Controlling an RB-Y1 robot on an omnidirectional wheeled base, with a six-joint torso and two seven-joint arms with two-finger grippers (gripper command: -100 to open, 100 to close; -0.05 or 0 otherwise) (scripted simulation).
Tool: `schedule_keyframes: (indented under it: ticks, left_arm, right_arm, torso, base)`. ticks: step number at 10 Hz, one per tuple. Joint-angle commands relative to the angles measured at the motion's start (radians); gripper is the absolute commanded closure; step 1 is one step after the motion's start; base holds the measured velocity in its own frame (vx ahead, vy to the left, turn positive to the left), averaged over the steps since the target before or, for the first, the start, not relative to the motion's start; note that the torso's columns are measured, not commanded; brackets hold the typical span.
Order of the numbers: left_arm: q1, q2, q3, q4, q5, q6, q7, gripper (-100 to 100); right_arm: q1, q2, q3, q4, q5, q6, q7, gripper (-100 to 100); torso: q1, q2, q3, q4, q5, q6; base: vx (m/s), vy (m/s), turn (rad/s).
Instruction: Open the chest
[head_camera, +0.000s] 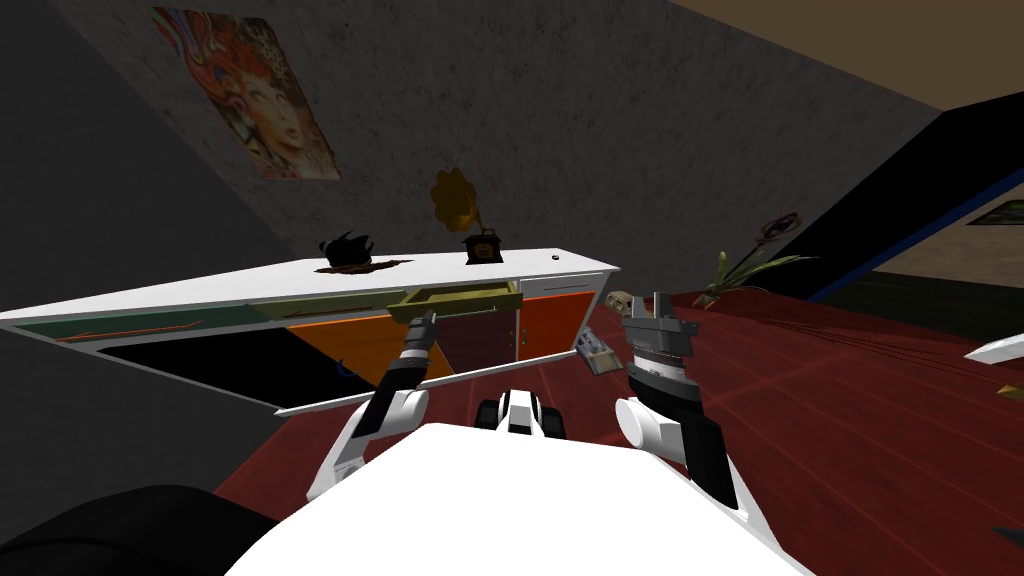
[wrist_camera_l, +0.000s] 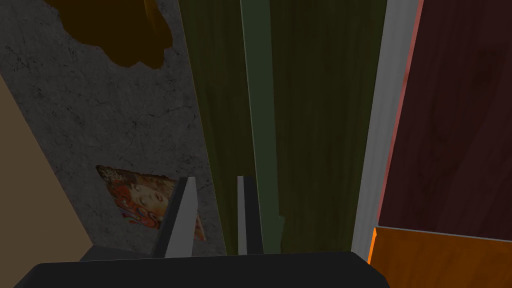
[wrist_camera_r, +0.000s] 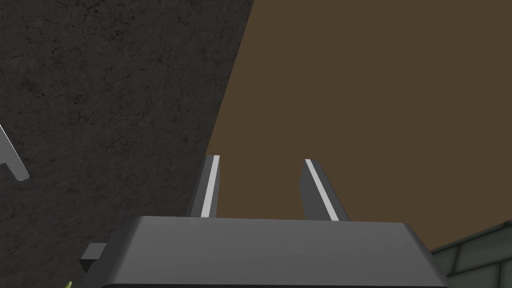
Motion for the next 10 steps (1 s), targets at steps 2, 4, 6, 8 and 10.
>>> schedule_keyframes:
  ticks: [2, 4, 6, 8, 10]
  left_arm:
    - [-0.057, 0.027, 0.008, 0.046, 0.012, -0.037, 0.007, -100]
    - [-0.119, 0.027, 0.008, 0.082, 0.012, -0.037, 0.007, -100]
    - [-0.134, 0.027, 0.008, 0.133, 0.012, -0.037, 0.007, -100]
    - [-0.134, 0.027, 0.008, 0.161, 0.012, -0.037, 0.007, -100]
    - [-0.195, 0.073, 0.010, 0.196, 0.024, -0.075, 0.014, -100]
  right_arm:
    - [0.000, 0.000, 0.000, 0.000, 0.000, 0.000, 0.000, 0]
    - [0.000, 0.000, 0.000, 0.000, 0.000, 0.000, 0.000, 0]
    - [0.000, 0.000, 0.000, 0.000, 0.000, 0.000, 0.000, 0]
    - [0.000, 0.000, 0.000, 0.000, 0.000, 0.000, 0.000, 0]
    - [0.000, 0.000, 0.000, 0.000, 0.000, 0.000, 0.000, 0]
  torso:
    - [0.003, 0.002, 0.000, 0.002, 0.000, -0.003]
    - [0.003, 0.008, 0.005, 0.003, 0.000, -0.003]
    - [0.004, -0.002, -0.001, -0.001, 0.001, -0.001]
    - [0.005, -0.004, -0.003, -0.003, 0.003, -0.002]
    - [0.004, 0.000, 0.000, -0.002, 0.002, 0.000]
  base:
    - [-0.051, -0.002, 0.060]
    - [-0.094, -0.027, 0.019]
    - [-0.012, -0.001, 0.005]
    - [0.013, -0.002, 0.002]
    - [-0.051, -0.020, 0.006]
